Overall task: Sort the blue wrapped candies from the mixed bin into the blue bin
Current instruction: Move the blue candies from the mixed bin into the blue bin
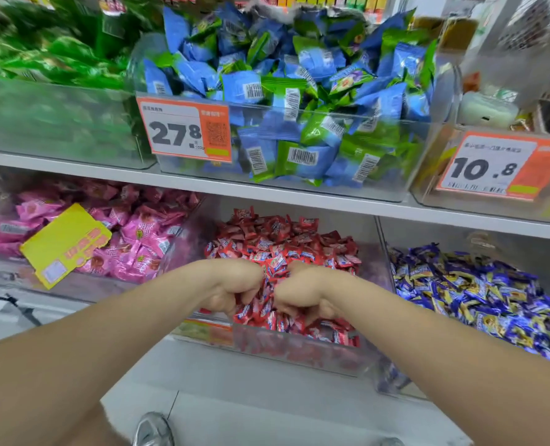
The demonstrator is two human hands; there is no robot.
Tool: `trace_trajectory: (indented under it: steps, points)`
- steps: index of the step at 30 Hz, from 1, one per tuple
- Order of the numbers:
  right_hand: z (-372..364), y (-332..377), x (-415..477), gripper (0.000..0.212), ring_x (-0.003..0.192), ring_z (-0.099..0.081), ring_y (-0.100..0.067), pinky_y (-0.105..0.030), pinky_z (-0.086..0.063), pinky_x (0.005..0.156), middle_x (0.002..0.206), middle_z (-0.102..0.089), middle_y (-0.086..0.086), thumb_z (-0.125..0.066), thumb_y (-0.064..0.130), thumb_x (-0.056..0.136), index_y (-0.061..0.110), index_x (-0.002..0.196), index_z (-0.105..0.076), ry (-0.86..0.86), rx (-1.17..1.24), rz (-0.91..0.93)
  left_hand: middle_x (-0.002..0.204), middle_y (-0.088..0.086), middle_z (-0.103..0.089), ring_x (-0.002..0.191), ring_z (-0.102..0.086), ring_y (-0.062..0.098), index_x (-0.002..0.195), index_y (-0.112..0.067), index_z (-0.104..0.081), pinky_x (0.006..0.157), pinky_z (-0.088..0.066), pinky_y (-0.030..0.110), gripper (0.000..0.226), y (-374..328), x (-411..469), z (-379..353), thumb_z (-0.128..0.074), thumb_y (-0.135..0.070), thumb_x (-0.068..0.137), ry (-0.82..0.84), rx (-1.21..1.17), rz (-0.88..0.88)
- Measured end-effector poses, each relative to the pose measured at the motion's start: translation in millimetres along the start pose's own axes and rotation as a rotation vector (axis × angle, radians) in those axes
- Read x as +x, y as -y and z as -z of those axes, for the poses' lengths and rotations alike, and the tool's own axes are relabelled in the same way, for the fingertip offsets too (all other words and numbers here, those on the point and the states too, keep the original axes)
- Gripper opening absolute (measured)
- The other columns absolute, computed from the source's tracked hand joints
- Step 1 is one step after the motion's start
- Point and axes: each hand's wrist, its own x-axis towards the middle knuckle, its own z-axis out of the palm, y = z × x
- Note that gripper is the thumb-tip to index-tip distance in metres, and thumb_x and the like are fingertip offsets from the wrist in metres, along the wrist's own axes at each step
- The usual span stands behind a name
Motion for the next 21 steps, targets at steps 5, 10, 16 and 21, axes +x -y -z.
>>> trace_trajectory:
  steps: [5,10,16,21]
  points:
    - [-17,-6,4,0.083,0.069,-0.037,-0.021,-0.026,-0.024,0.056,0.084,-0.05,-0.009,-0.051,-0.003,0.056,0.027,0.132,-0.037,-0.114,0.312,0.09,0.064,0.009,-0.034,0.066,-0.029,0.024,0.05,-0.01,-0.041,0.059,-0.02,0.03,0.032,2,2,-5,-0.036,0.015,0.069,-0.03,-0.083,-0.084]
    - [5,-6,2,0.048,0.061,-0.035,-0.016,-0.026,-0.031,0.054,0.057,-0.043,0.0,-0.044,-0.017,0.069,0.029,0.084,-0.046,-0.075,0.527,0.155,0.06,0.001,-0.026,0.063,-0.019,0.018,0.054,-0.014,-0.035,0.054,-0.017,0.03,0.044,-1,0,12,-0.026,0.024,0.075,-0.046,-0.215,-0.16]
    - [44,-14,-1,0.06,0.066,-0.043,-0.021,-0.031,-0.033,0.055,0.073,-0.046,-0.009,-0.053,-0.017,0.066,0.02,0.11,-0.068,-0.12,0.375,0.264,0.082,0.013,-0.05,0.062,-0.048,0.02,0.133,-0.023,-0.055,0.064,-0.045,0.035,0.079,0,3,19,-0.03,0.025,0.075,0.098,-0.111,-0.39]
    - [58,-13,-15,0.072,0.074,-0.068,-0.024,-0.04,-0.066,0.07,0.104,-0.069,-0.008,-0.058,0.004,0.084,0.036,0.148,-0.053,-0.274,-0.224,0.279,0.126,0.001,-0.057,0.082,-0.058,0.024,0.135,-0.035,-0.06,0.068,-0.049,0.029,0.07,-3,10,35,-0.038,0.005,0.081,-0.153,0.465,-0.559]
